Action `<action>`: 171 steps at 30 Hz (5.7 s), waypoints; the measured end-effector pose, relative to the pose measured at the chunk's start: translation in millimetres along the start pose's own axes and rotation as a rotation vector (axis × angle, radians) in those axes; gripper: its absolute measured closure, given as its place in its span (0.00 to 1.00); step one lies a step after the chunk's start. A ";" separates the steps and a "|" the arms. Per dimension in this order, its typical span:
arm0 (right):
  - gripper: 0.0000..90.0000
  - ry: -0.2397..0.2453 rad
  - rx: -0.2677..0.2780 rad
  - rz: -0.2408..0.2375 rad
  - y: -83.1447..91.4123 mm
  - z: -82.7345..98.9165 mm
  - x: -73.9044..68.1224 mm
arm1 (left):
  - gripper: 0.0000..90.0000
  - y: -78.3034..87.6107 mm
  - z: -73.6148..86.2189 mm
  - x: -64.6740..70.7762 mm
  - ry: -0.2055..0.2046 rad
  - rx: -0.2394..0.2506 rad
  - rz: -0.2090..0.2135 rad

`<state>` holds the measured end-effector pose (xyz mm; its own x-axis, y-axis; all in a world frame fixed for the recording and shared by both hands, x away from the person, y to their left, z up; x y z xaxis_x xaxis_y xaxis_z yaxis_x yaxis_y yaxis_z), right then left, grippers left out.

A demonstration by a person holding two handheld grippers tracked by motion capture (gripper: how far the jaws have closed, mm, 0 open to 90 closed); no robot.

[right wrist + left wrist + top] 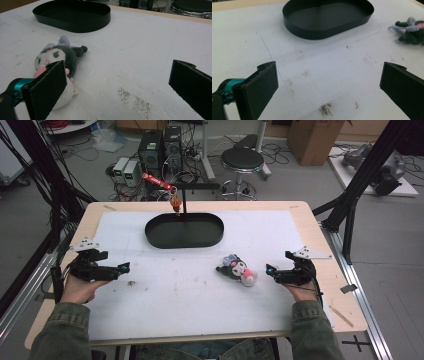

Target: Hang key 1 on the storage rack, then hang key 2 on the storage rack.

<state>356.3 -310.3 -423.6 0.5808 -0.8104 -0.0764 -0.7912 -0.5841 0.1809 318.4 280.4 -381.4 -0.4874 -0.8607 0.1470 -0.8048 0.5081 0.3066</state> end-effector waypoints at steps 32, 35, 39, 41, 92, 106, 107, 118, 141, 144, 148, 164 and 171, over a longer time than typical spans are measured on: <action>0.00 -0.050 0.040 -0.095 -8.0 -22.3 -19.8 | 0.02 24.9 53.5 -3.9 -0.009 0.020 -0.066; 0.00 -0.052 0.031 -0.106 -12.0 -24.0 -21.7 | 0.02 22.9 54.6 -2.5 -0.005 0.015 -0.057; 0.00 -0.037 0.006 -0.123 -19.3 -27.4 -26.8 | 0.02 22.2 54.0 -1.1 -0.009 0.015 -0.052; 0.00 -0.033 -0.007 -0.134 -24.2 -28.7 -29.0 | 0.02 23.0 53.8 -1.4 -0.007 0.020 -0.056; 0.05 0.211 -0.482 -0.228 -97.1 4.4 -84.8 | 0.02 27.6 57.9 -12.5 -0.010 0.017 -0.051; 0.42 0.162 -0.452 -0.211 -88.4 -10.0 -71.8 | 0.02 24.5 57.0 -10.8 -0.021 0.013 -0.037; 0.42 0.150 -0.442 -0.211 -87.0 -13.0 -69.4 | 0.02 24.5 56.9 -10.8 -0.021 0.013 -0.036; 0.42 0.149 -0.435 -0.243 -92.3 -50.0 -74.9 | 0.02 25.2 55.7 -9.2 -0.021 0.025 -0.027; 0.42 0.148 -0.390 -0.257 -119.0 -101.8 -94.5 | 0.02 23.6 55.7 -6.2 -0.028 0.026 -0.012; 0.42 0.141 -0.385 -0.262 -125.7 -111.5 -95.2 | 0.02 23.2 55.9 -7.0 -0.027 0.023 -0.011; 0.42 0.141 -0.379 -0.261 -133.2 -124.8 -97.1 | 0.02 23.1 55.8 -7.3 -0.022 0.031 -0.009; 0.42 0.143 -0.336 -0.197 -153.3 -162.3 -89.9 | 0.02 21.4 56.7 -6.9 -0.029 0.019 -0.004; 0.42 0.111 -0.321 -0.159 -158.6 -167.3 -73.0 | 0.02 20.6 57.4 -4.5 -0.028 0.012 0.002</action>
<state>471.4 -151.0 -282.6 0.7230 -0.6904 -0.0246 -0.5992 -0.6444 0.4751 284.6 296.4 -429.7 -0.4982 -0.8585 0.1217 -0.8077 0.5105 0.2951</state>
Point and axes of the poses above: each handheld gripper's, and its own axes: y roughly backward along the jaws, z roughly out of its underside, x roughly to its right, the point moved 1 cm from there along -y, roughly forward along the jaws, and after that the axes turned 15 degrees about x, right-handed, at the moved point
